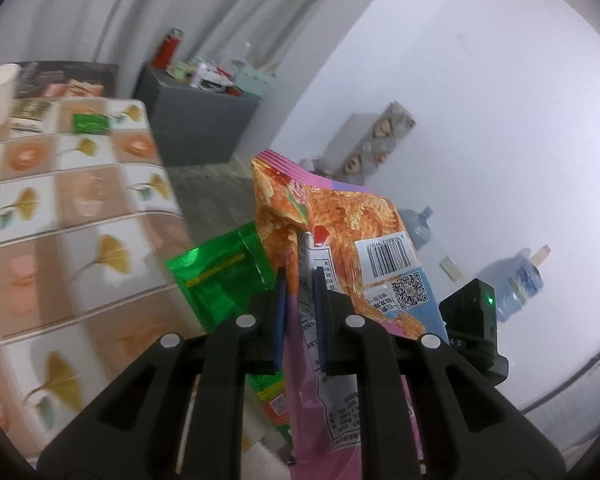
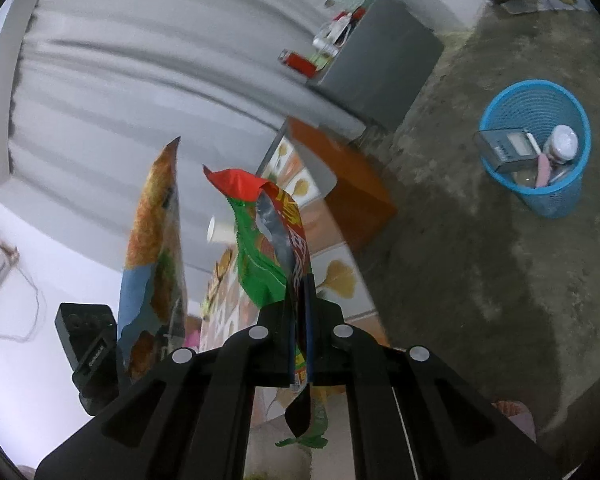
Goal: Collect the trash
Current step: 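Carry the pink and green snack bags to the blue wastebasket and release both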
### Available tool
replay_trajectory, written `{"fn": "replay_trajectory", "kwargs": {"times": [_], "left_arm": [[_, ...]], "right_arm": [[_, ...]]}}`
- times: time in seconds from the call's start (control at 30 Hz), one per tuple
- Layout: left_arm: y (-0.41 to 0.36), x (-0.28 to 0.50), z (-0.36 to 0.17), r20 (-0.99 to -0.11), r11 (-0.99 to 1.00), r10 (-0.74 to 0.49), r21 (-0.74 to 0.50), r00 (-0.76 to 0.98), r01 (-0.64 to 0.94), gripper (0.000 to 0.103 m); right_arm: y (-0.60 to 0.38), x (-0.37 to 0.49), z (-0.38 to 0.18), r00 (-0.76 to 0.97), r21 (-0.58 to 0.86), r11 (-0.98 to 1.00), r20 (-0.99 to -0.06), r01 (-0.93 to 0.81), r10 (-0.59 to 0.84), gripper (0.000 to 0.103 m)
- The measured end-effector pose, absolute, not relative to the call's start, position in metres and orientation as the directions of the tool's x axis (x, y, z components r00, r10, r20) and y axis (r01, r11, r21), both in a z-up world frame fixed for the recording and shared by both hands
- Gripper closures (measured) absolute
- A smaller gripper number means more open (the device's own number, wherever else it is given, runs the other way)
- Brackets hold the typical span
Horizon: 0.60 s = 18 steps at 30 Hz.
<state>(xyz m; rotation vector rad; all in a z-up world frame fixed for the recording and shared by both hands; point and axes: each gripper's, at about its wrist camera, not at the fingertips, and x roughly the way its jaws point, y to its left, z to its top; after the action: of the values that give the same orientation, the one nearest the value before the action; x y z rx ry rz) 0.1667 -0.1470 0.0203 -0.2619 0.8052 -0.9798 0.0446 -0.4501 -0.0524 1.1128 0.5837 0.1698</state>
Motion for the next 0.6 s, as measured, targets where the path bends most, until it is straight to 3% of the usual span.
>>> {"fn": "replay_trajectory", "kwargs": {"times": [0.6], "left_arm": [[-0.306,0.243,0.015,-0.494,0.498,-0.839,-0.531,0.227,0.686,0.092]], "right_arm": [[-0.621,0.092,-0.118,0.921,0.909,0.274,-0.362,0.314,0.147,0.100]]}}
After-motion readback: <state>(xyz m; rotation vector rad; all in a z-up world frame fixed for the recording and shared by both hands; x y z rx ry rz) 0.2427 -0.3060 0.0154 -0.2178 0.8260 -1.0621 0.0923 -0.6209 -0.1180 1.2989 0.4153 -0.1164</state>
